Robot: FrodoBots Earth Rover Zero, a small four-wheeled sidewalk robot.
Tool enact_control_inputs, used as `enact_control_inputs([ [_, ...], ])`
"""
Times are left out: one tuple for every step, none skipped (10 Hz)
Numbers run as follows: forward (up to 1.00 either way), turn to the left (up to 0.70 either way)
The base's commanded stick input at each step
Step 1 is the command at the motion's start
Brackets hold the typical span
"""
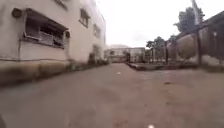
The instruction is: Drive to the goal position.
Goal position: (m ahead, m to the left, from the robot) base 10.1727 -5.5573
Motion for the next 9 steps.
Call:
enact_control_inputs([
  [0.70,0.06],
  [0.70,0.06],
  [0.70,0.05],
  [0.70,0.04],
  [0.70,0.05],
  [0.70,0.04],
  [0.70,0.05],
  [0.70,0.13],
  [0.70,0.10],
])
